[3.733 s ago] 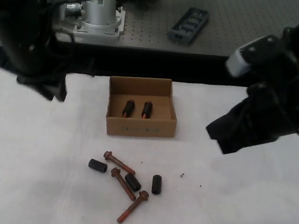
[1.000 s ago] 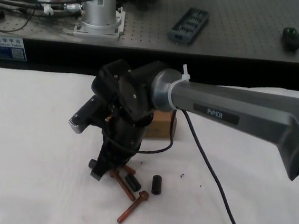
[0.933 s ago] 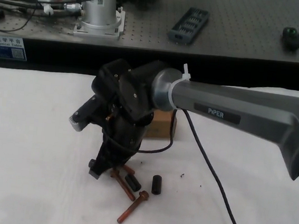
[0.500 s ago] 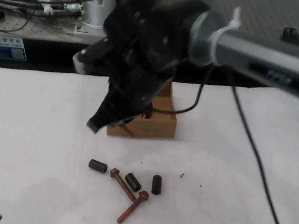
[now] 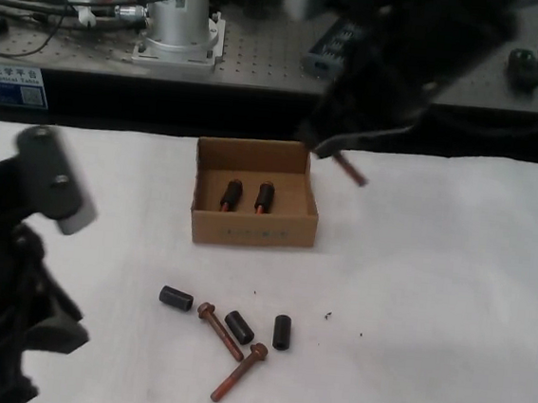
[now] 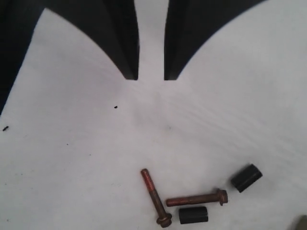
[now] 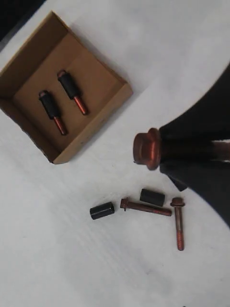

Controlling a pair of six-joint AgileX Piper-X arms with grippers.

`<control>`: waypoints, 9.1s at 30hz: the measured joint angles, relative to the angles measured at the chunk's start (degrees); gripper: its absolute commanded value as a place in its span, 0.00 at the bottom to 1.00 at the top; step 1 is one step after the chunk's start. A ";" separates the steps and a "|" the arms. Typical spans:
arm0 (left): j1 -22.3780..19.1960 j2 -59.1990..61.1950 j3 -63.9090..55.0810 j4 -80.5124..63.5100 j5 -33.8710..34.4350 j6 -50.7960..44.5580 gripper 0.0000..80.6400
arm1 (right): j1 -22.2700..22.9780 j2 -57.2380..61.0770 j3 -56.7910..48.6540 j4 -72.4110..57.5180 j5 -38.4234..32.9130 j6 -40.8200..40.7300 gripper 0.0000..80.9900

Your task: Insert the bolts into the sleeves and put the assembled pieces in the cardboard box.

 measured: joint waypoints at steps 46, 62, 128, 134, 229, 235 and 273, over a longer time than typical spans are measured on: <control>-10.93 48.35 -25.76 -9.22 -24.01 25.95 0.46 | -8.19 -61.73 43.29 7.49 -0.39 8.77 0.05; -10.93 51.28 -26.27 -13.71 -24.45 27.29 0.46 | -8.19 -61.73 43.29 7.49 -0.39 8.77 0.05; -7.71 36.92 -27.76 -21.99 -21.73 5.54 0.29 | -8.19 -67.35 43.33 -4.87 -0.39 14.91 0.05; -5.45 46.29 -37.57 -14.50 -25.41 1.35 0.47 | -8.19 -67.35 43.33 -2.43 -0.39 15.01 0.05; -8.92 33.45 -46.22 9.26 8.34 -17.97 0.01 | -8.19 -67.35 43.33 -19.43 1.44 15.15 0.05; -13.93 27.81 -33.17 1.20 9.37 -22.05 0.01 | -8.19 -67.35 43.33 -20.57 1.44 15.15 0.05; -33.80 -17.06 19.38 -50.98 -0.49 -56.84 0.01 | 10.04 -61.36 60.68 -59.67 -18.26 25.31 0.05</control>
